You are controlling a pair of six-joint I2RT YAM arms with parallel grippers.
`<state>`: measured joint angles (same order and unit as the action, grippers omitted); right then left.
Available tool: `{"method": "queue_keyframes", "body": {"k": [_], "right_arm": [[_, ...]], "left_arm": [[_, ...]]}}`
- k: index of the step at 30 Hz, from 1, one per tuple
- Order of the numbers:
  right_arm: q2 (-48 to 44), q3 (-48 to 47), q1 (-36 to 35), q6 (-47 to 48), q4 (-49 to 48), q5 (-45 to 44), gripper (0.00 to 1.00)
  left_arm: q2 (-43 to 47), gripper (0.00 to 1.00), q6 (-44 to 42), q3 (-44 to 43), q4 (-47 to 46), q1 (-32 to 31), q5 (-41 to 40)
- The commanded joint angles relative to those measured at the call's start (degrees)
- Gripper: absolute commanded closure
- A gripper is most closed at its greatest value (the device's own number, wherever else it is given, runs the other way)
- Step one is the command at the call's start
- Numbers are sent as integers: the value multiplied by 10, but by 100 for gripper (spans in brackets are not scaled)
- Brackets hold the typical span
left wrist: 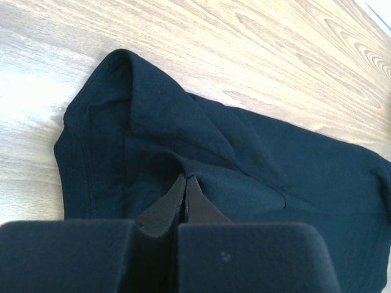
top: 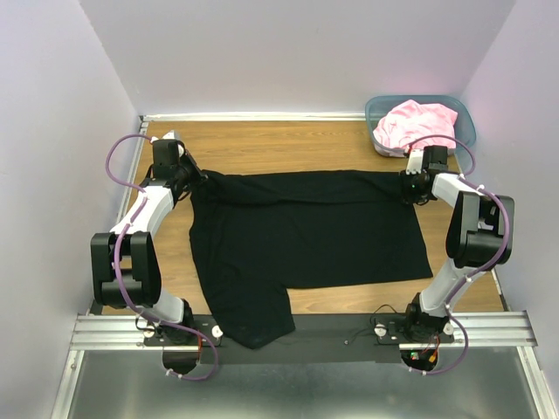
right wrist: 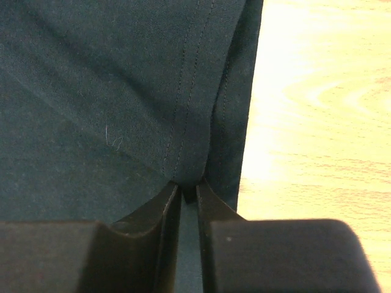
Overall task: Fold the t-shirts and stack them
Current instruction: Fold the tshirt
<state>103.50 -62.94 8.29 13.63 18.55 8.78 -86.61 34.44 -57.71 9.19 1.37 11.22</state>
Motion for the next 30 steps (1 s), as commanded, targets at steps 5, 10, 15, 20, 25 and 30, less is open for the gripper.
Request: {"method": "queue_keyframes", "body": {"k": [5,10,15,20,25,30], "right_arm": [[-7,-16,-1,-14,-4,11,89],[-18,-53,20,-49,13,48,99],[-4,-113,72,-134,35,141,99],[43,-230,89,-219,63,214,99],[107,-322,89,-301,88,265,99],[164,-374,89,-341,102,309,99]], "left_arm": [[8,100,-16,-27,14,-2,-4],[14,100,-19,-46,28,11,-16],[6,100,-10,-71,36,50,-9],[-15,100,-9,-128,48,66,-7],[-52,100,-2,-180,57,70,5],[-91,100,1,-231,71,70,27]]}}
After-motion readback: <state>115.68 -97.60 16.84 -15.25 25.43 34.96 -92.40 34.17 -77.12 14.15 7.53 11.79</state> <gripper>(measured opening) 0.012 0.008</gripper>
